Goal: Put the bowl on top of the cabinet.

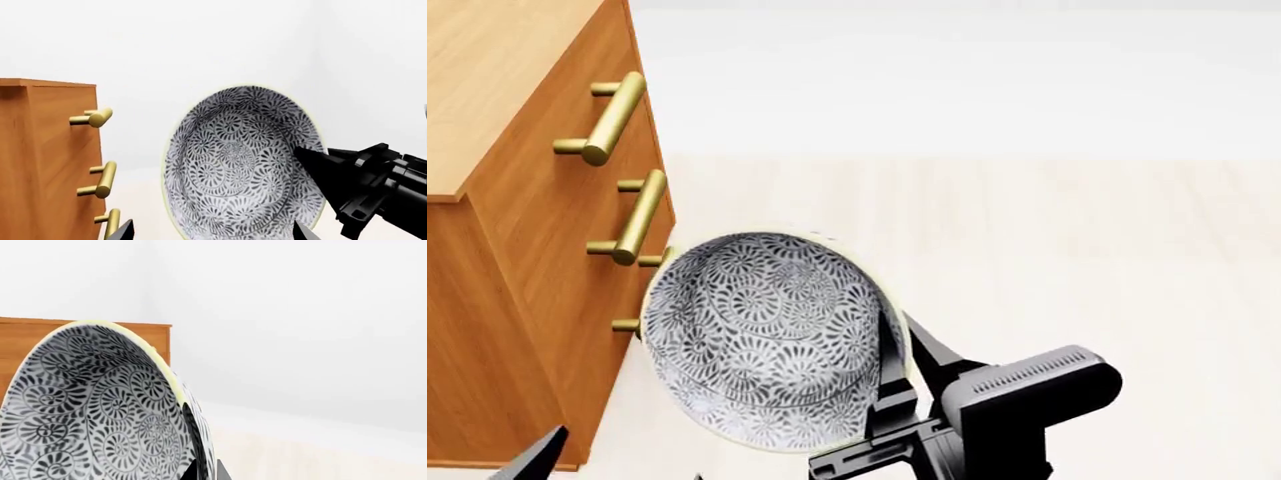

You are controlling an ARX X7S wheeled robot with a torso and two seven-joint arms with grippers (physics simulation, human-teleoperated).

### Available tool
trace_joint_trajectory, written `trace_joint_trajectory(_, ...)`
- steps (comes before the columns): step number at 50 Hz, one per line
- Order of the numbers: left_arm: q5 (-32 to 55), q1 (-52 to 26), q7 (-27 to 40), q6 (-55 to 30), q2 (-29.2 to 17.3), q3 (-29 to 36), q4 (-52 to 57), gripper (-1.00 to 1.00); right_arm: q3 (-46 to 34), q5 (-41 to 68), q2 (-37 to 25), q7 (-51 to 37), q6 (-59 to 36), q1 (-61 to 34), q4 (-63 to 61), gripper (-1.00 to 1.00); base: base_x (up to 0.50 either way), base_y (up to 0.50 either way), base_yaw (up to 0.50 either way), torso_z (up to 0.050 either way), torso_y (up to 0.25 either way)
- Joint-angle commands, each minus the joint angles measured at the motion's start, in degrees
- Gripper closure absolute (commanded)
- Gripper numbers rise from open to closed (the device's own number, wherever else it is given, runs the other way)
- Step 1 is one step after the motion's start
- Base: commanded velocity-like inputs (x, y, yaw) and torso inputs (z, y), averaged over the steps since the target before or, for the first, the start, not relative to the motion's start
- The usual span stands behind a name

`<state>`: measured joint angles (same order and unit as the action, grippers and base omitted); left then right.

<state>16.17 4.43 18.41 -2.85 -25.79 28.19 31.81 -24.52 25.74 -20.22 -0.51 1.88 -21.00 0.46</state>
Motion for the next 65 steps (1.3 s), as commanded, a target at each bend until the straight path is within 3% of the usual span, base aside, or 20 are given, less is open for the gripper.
trace_joint_trajectory(1, 3.38, -4.99, 0.12, -5.31, 1.02, -0.73, 0.84, -1.00, 0.18, -0.58, -0.25, 0.11, 1.14, 0.47, -0.85, 1.00, 0.00, 0.00, 0.00, 0.000, 0.000)
trace_joint_trajectory(8, 7.48, -10.38, 0.54, -11.13, 2.17, -1.87, 0.98, -1.00, 0.13, -0.83, -0.61, 0.15, 2.31, 1.50, -1.78, 1.00, 0.00, 0.00, 0.00, 0.000, 0.001)
trace_joint_trajectory(31, 8.43, -17.06, 1.78, -16.18, 4.06, -1.65, -1.67, -1.00, -0.85, -2.93, -1.10, -0.76, 3.01, 2.48, -2.39, 1.00, 0.00, 0.00, 0.00, 0.001, 0.000)
trace_joint_trajectory(65, 12.23, -22.51, -1.51, -15.17, 7.08, -3.20, -13.85, -1.00, -1.63, -5.34, -3.38, -2.95, 3.86, 5.93, -8.57, 1.00, 0.00, 0.00, 0.00, 0.000, 0.000)
